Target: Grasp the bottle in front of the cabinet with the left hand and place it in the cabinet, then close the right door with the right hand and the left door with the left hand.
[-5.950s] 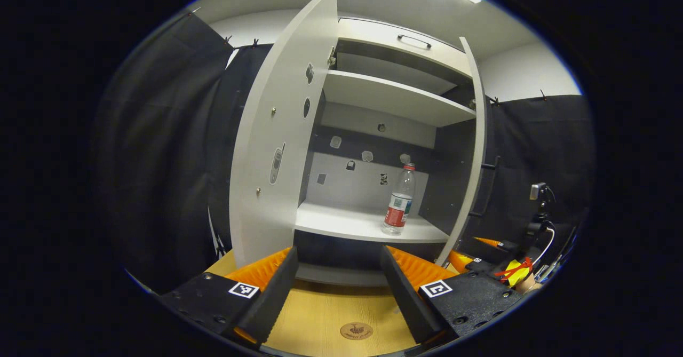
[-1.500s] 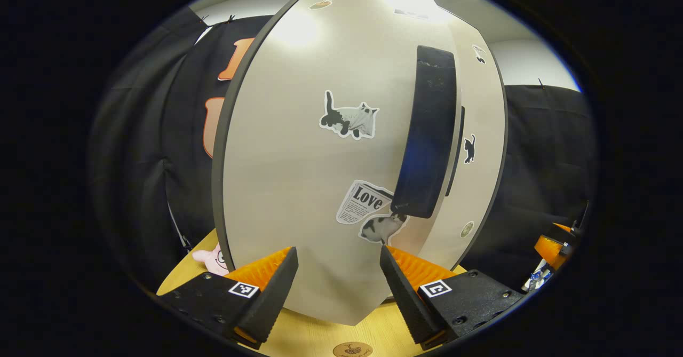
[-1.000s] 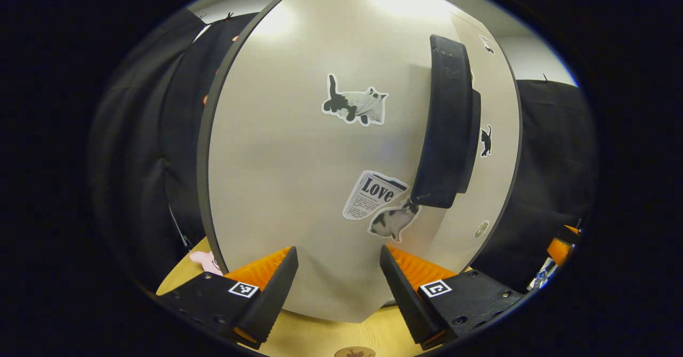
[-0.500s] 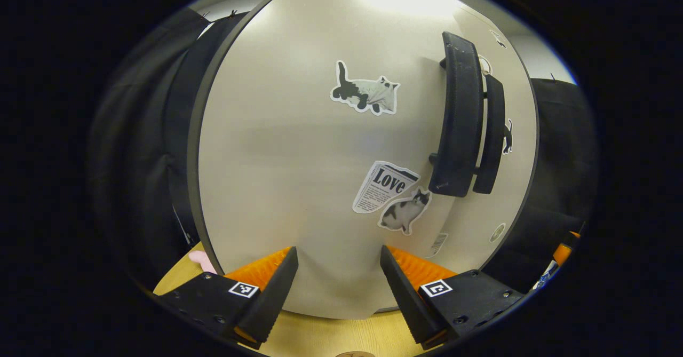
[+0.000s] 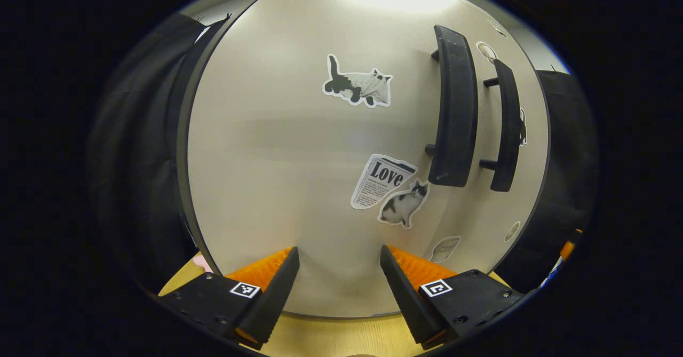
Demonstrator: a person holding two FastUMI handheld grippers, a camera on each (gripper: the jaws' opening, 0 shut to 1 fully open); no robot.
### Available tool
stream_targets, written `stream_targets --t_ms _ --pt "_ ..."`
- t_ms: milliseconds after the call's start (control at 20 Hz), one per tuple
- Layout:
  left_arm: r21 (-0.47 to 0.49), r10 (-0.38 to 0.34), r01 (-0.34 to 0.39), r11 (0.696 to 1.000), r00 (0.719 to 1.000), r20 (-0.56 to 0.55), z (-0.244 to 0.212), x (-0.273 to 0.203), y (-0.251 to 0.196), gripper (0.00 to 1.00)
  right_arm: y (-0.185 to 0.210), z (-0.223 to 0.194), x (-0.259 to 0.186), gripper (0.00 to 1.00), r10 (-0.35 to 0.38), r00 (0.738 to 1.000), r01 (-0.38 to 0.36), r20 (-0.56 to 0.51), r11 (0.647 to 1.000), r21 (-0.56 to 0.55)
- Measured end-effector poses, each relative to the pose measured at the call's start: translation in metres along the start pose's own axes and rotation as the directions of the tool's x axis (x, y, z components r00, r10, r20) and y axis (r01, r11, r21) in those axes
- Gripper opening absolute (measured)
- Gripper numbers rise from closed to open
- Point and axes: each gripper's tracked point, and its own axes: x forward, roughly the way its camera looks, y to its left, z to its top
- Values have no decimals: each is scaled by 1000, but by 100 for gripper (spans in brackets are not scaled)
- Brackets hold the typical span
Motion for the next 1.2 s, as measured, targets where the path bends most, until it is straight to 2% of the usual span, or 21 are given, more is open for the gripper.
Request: stream_targets --t_ms 400,600,1200 --pt "19 31 -31 999 999 -18 -3 -2 1 95 -22 -5 0 97 -11 1000 11 -12 1000 20" --pt "19 22 -21 1000 1000 -21 -4 -16 -8 95 -37 -7 -1 97 -14 1000 14 -18 1000 20" --pt "91 -28 23 996 998 53 46 -99 -69 95 -81 24 -14 97 14 1000 -14 4 1000 23"
